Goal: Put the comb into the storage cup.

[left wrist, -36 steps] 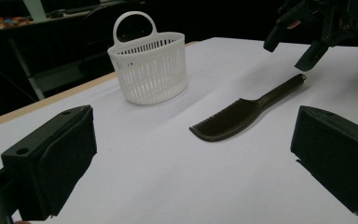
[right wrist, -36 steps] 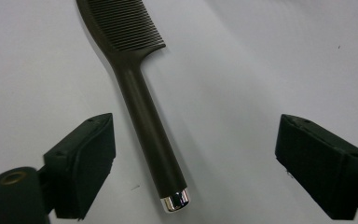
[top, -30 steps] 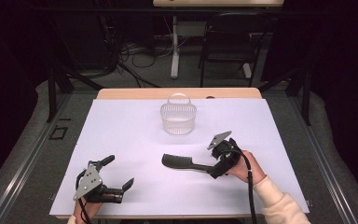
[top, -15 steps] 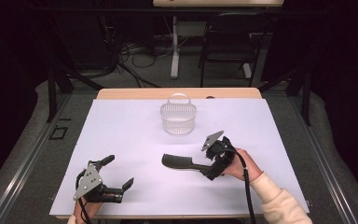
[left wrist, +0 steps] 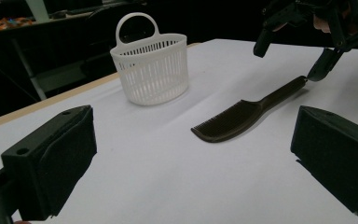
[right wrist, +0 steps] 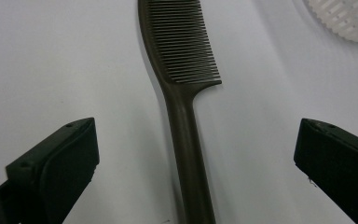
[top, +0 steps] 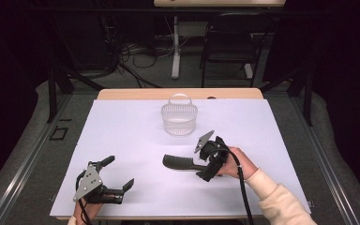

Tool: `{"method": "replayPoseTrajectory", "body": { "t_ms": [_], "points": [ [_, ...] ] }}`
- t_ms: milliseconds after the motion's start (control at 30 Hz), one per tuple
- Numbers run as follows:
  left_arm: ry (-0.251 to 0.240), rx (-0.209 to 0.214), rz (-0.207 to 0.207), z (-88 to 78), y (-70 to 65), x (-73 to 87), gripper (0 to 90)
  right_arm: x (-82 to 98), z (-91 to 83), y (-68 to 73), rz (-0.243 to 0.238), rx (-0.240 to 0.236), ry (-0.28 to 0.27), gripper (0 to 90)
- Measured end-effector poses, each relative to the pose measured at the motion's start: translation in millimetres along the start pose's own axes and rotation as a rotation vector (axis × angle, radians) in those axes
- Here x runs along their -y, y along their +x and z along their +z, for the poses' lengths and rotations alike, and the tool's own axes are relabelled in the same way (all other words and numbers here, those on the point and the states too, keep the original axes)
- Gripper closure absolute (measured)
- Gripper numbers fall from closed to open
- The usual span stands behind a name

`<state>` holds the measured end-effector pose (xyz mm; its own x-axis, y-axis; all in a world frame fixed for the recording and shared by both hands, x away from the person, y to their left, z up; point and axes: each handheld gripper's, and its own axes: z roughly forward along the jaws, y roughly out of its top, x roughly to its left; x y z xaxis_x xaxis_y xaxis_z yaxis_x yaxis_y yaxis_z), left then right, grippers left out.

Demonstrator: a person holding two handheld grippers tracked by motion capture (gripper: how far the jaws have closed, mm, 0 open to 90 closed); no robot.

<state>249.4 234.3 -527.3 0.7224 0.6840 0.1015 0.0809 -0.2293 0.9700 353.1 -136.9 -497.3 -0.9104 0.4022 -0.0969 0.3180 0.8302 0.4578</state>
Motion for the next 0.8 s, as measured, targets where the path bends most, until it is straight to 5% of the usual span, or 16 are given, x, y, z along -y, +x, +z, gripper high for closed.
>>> {"method": "replayPoseTrajectory", "body": {
  "t_ms": [300,533,800],
  "points": [
    [-0.001,0.005,-0.002,0.6,0.9,0.3,0.1,-12.8,7.3,1.5,-0.046,-0.016,0.048,0.0],
    [0.0,0.003,0.0,0.5,0.5,0.1,0.1,-13.7,17.0,-2.5,-0.037,-0.023,0.09,0.0],
    [-0.001,0.005,0.0,0.8,0.4,0.1,0.1,-17.9,21.3,0.6,-0.078,0.0,0.145,22.0]
  ]
}}
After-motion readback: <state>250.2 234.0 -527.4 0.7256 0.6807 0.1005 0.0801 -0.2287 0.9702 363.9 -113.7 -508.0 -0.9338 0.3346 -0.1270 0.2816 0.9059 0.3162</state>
